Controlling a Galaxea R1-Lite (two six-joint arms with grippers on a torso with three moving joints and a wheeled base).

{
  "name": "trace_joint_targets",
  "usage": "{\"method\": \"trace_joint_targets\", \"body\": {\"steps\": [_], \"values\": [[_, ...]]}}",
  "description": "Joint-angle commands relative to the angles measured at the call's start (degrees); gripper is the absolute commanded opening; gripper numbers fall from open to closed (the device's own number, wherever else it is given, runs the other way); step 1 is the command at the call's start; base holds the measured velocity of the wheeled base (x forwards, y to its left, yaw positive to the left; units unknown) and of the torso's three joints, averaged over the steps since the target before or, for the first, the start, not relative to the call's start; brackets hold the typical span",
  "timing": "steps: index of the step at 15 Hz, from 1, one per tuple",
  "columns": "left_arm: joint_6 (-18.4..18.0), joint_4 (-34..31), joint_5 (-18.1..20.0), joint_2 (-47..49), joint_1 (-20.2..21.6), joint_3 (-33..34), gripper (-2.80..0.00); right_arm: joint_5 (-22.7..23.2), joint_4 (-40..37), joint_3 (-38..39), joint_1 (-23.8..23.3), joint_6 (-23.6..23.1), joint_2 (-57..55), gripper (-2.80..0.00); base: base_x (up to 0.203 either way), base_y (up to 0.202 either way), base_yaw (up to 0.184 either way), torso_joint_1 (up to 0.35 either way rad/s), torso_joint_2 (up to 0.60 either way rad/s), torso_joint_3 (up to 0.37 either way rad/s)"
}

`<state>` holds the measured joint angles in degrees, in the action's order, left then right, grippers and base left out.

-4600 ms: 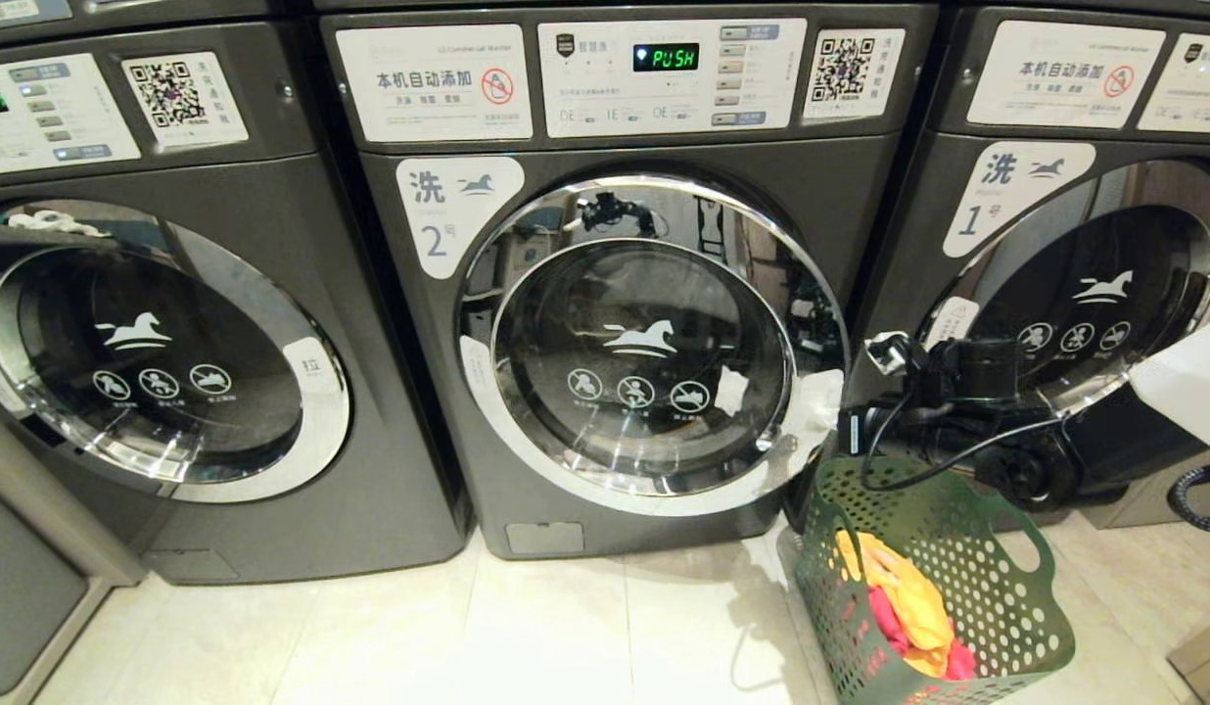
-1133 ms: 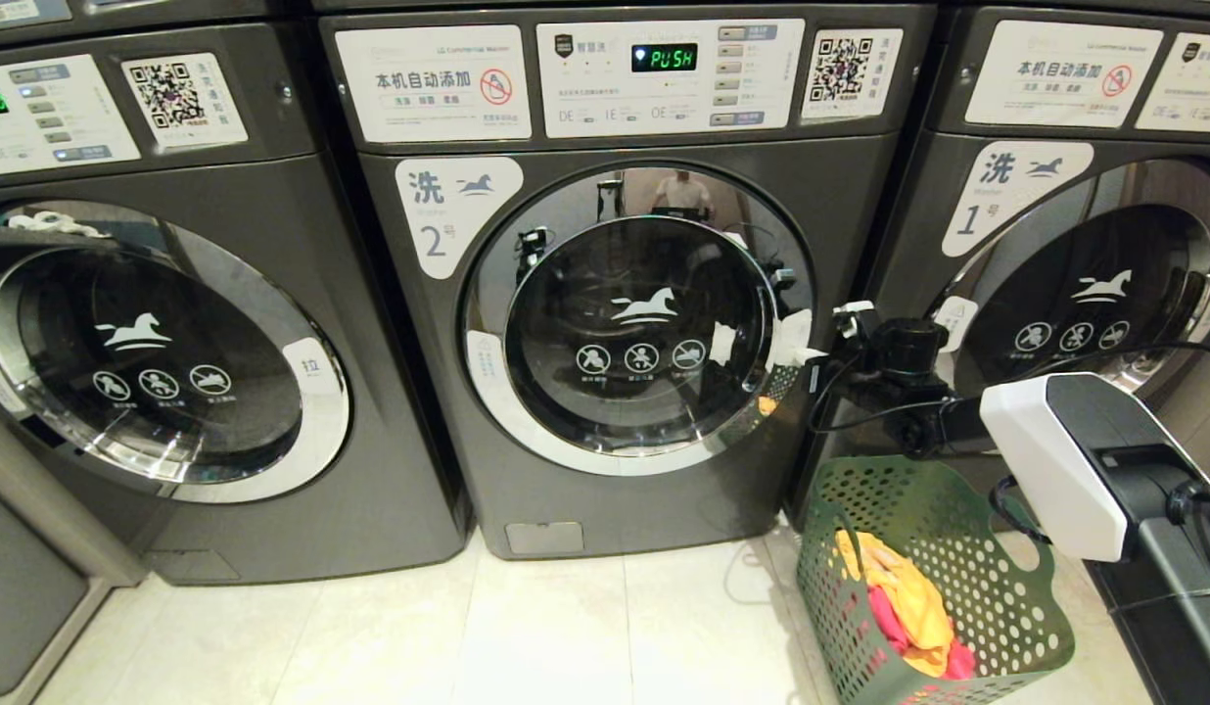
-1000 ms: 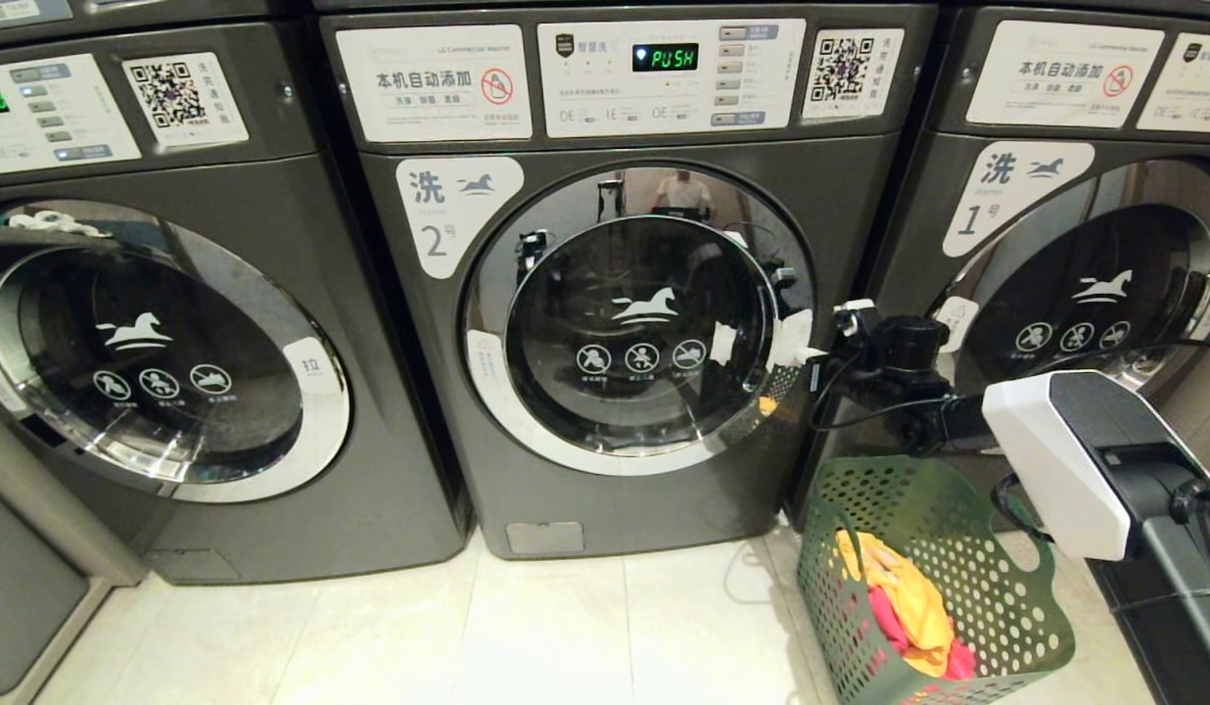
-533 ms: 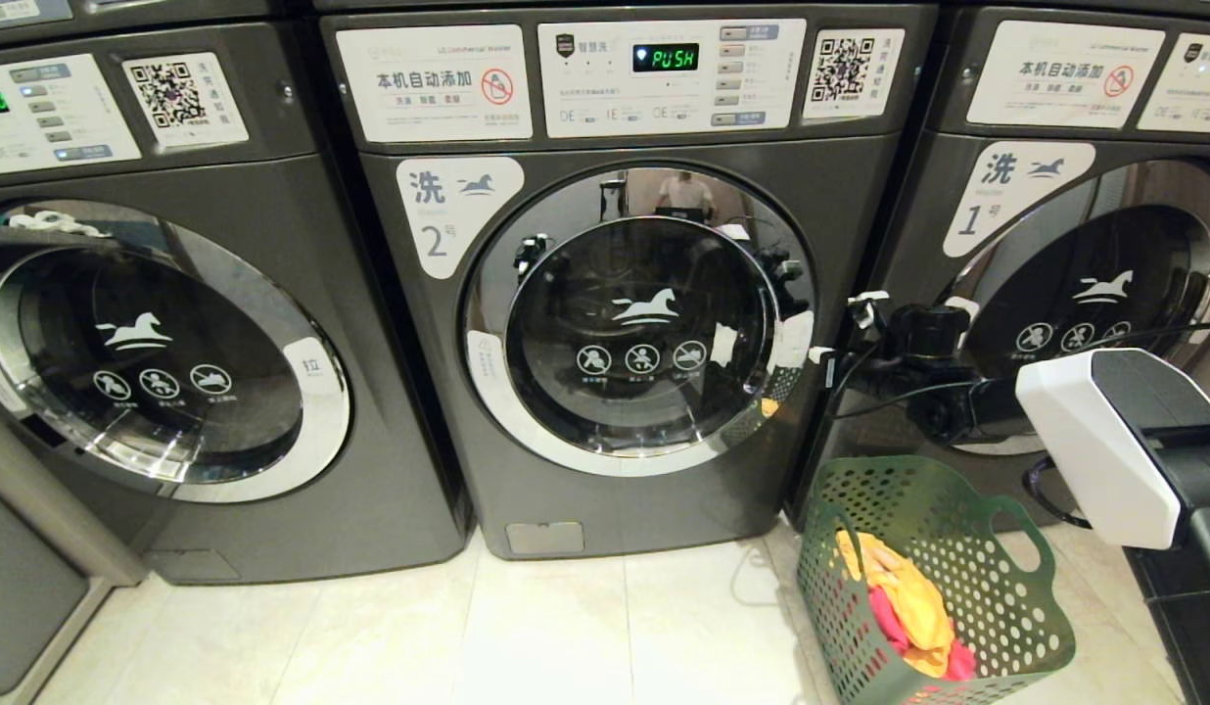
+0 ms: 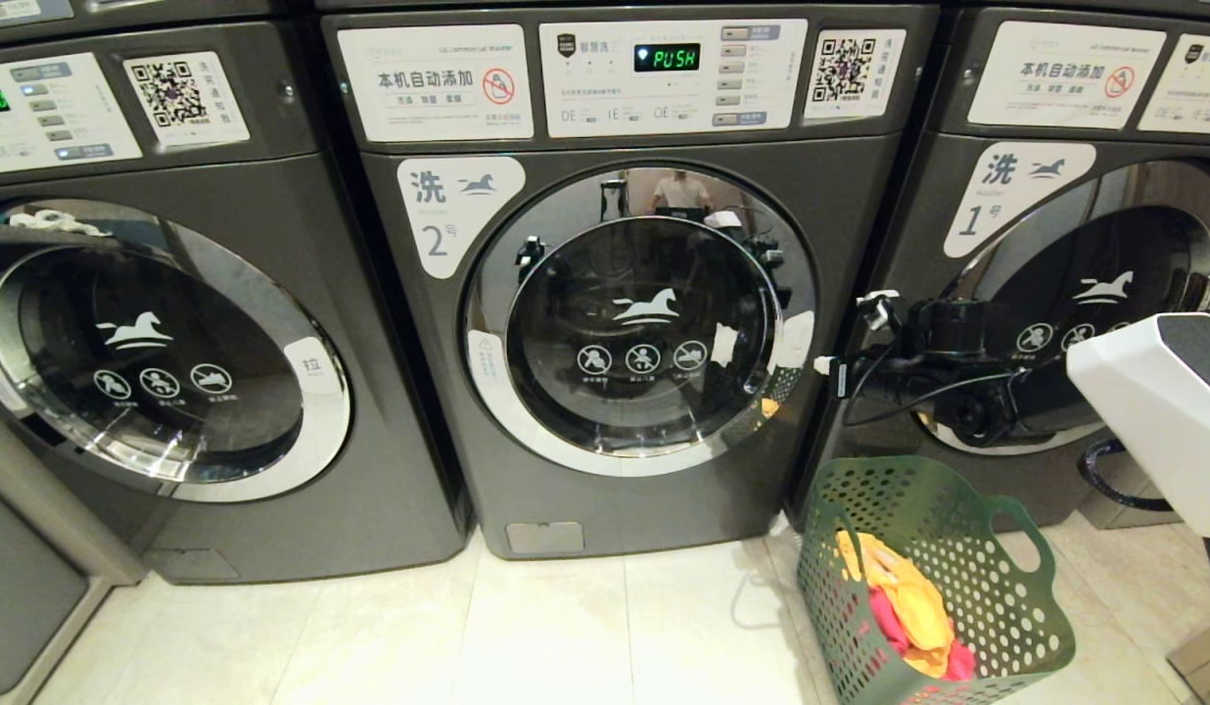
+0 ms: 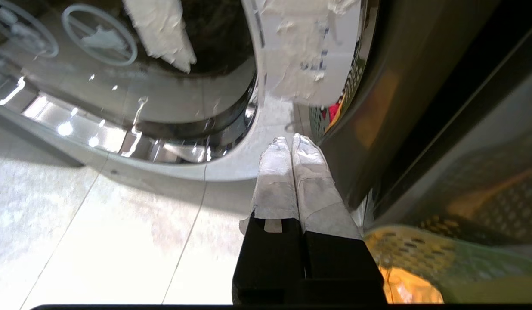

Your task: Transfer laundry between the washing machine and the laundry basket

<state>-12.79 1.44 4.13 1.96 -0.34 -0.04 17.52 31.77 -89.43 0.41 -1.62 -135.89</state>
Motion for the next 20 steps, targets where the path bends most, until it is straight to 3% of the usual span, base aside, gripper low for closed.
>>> {"method": "trace_joint_targets", "body": {"steps": [1,4,7,12,16,20], "values": [[0.92,-0.56,-0.09,-1.96,-0.01,0.04,-2.8,0.33,0.21,8.53,0.31,-1.36,8.64,-2.8,0.0,0.0,0.0,0.0,0.0,0.0],[1.19,-1.03,-0.18,-1.96,-0.01,0.04,-2.8,-0.4,0.28,20.8,1.93,-2.89,18.53,-2.8,0.0,0.0,0.0,0.0,0.0,0.0],[1.28,-1.26,-0.09,-1.96,-0.01,0.04,-2.8,-4.79,1.39,32.54,3.03,-3.53,28.27,-2.8,0.0,0.0,0.0,0.0,0.0,0.0],[1.1,-1.26,-0.18,-1.96,-0.01,0.04,-2.8,-5.99,8.62,47.71,3.7,-3.37,34.92,-2.8,0.0,0.0,0.0,0.0,0.0,0.0],[1.1,-1.17,-0.18,-1.96,-0.01,0.04,-2.8,-4.86,12.53,50.58,3.72,-3.39,34.91,-2.8,0.023,0.0,0.0,0.002,0.0,0.001],[1.1,-1.17,-0.18,-1.96,-0.01,0.04,-2.8,-4.77,12.81,49.73,3.87,-3.47,33.21,-2.8,0.192,0.0,-0.001,0.003,0.0,0.009]]}}
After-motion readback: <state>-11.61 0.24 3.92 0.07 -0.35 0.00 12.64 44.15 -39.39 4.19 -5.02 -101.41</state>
